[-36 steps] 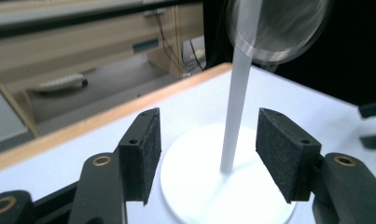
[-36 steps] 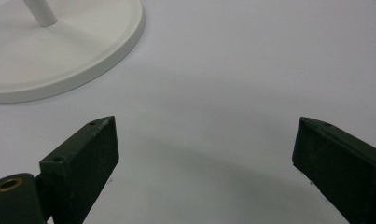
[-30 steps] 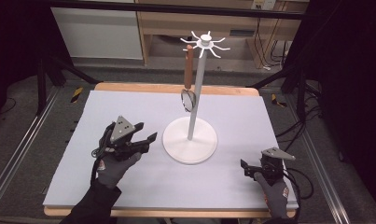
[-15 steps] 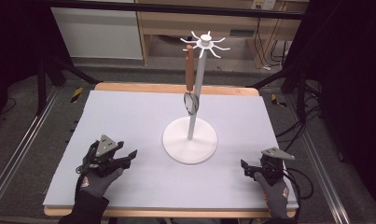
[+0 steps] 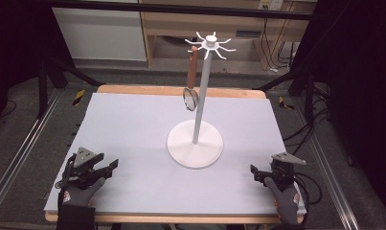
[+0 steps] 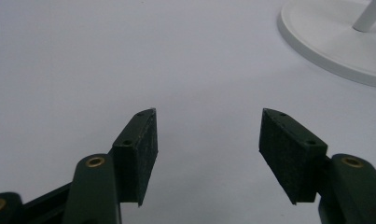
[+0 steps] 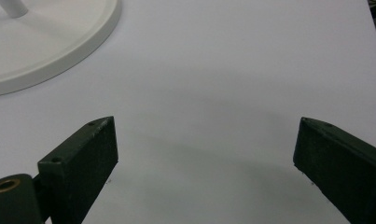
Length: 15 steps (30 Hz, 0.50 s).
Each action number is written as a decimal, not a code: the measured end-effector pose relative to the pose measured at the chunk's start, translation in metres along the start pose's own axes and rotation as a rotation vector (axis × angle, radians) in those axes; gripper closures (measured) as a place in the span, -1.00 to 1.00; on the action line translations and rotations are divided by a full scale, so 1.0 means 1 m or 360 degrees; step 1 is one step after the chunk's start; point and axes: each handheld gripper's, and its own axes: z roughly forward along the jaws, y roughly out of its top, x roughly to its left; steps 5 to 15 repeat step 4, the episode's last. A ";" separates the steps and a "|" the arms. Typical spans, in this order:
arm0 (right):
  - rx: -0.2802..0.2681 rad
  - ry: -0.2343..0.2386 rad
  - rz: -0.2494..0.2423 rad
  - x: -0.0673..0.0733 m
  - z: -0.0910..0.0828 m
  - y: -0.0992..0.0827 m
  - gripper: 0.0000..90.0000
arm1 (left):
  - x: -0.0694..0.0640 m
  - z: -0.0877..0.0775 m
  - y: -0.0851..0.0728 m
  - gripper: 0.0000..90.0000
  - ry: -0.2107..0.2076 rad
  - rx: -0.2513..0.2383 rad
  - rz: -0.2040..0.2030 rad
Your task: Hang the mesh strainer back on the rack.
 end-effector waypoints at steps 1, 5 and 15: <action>-0.0002 -0.0012 0.0019 -0.002 -0.001 -0.001 -0.85 | 0.001 0.000 0.000 -0.18 0.0002 0.0000 -0.0003; -0.0009 -0.0008 0.0044 -0.006 -0.001 -0.002 -0.85 | 0.006 0.001 -0.002 -0.18 0.0024 0.0010 -0.0012; -0.0009 -0.0008 0.0044 -0.006 -0.001 -0.002 -0.85 | 0.006 0.001 -0.002 -0.18 0.0024 0.0010 -0.0012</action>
